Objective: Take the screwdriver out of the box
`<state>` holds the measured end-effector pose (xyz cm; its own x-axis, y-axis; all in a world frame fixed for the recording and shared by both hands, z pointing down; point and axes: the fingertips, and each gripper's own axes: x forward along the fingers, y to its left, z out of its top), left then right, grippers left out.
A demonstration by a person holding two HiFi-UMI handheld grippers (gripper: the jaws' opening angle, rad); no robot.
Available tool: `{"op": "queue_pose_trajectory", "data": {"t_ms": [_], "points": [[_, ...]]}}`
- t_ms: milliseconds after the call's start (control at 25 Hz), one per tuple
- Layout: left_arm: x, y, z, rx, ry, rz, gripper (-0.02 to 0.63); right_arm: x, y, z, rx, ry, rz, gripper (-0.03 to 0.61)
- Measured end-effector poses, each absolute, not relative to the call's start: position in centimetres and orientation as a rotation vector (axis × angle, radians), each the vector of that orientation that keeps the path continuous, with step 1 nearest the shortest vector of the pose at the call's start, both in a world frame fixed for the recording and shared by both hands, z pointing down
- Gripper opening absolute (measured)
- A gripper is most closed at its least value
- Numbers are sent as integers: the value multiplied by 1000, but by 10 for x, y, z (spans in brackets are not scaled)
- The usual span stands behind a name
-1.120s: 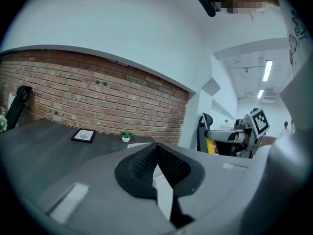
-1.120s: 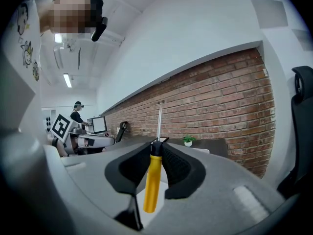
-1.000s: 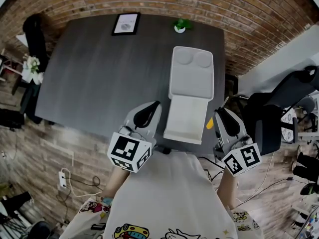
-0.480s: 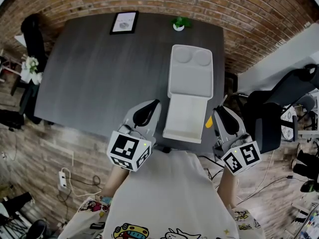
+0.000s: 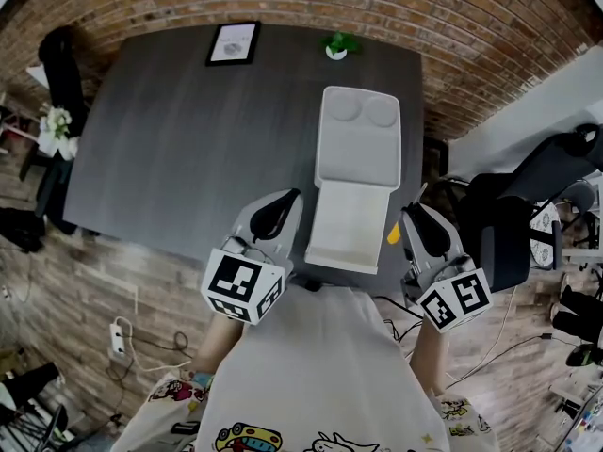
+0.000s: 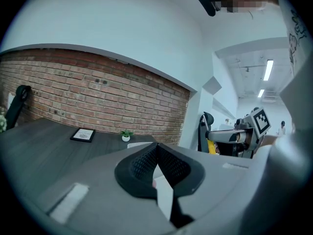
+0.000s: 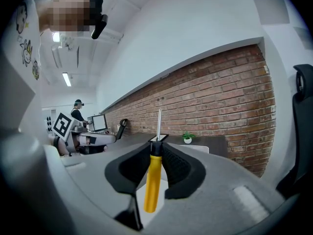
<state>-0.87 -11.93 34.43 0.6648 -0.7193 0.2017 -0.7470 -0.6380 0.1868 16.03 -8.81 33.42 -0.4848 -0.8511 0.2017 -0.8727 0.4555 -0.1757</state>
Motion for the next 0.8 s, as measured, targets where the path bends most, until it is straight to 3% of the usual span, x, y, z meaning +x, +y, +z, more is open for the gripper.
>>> {"op": "queue_pose_trajectory", "data": {"t_ms": [800], "points": [[-7, -122, 349, 2617, -1179, 165, 3, 160, -94, 339, 1523, -2599, 404, 77]]}}
